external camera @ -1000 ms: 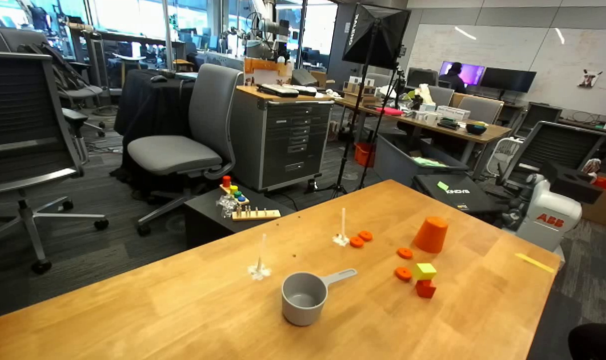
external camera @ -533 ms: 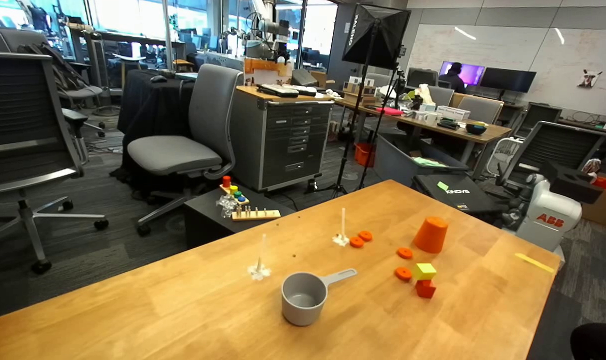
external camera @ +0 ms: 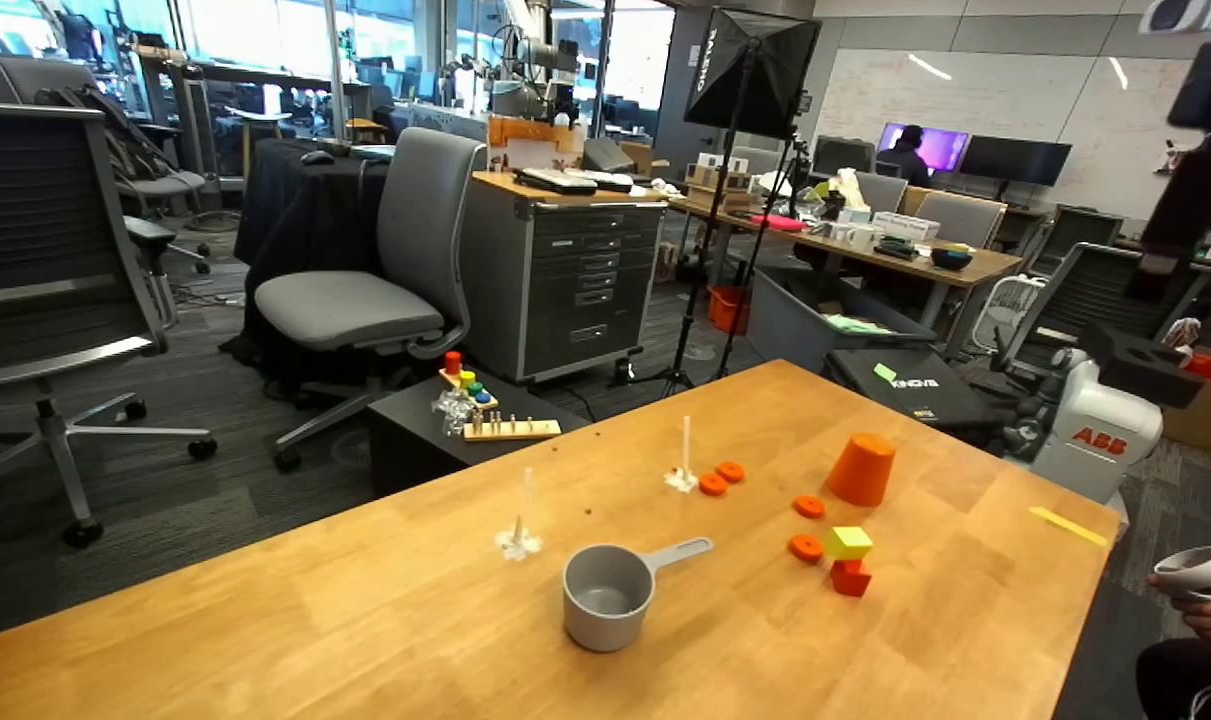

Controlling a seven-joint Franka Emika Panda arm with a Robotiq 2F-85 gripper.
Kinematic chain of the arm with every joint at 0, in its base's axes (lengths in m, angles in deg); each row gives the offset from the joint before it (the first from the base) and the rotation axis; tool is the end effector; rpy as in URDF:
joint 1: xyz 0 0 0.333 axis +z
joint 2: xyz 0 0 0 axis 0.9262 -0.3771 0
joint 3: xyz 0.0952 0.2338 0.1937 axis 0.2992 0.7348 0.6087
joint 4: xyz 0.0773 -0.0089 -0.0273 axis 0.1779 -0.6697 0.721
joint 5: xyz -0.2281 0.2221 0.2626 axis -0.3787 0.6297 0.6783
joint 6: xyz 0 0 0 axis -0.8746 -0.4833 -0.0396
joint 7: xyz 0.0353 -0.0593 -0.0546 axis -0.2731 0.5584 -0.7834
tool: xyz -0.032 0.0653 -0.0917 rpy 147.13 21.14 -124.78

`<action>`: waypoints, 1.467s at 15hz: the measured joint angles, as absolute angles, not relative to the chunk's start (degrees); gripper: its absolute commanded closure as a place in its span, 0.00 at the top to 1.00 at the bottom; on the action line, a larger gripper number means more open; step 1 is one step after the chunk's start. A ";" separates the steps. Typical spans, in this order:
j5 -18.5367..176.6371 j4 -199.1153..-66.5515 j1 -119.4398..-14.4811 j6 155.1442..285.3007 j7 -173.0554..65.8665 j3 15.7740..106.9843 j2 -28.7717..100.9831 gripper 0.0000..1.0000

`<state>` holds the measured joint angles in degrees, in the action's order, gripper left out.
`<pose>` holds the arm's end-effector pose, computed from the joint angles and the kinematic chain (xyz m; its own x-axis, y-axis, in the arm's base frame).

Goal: Put the three blocks in the gray cup

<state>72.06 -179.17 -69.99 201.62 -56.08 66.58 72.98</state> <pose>0.4444 -0.0184 0.4208 0.9989 0.0219 -0.0418 0.0283 -0.9866 0.1606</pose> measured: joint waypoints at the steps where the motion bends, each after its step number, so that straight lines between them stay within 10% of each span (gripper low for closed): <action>1: 72.05 -178.20 -69.62 202.03 -55.43 67.25 69.50 1.00; 22: 64.48 -159.36 -65.50 192.60 -69.08 68.38 34.08 1.00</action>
<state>64.48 -159.36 -65.50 192.60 -69.08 68.38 34.08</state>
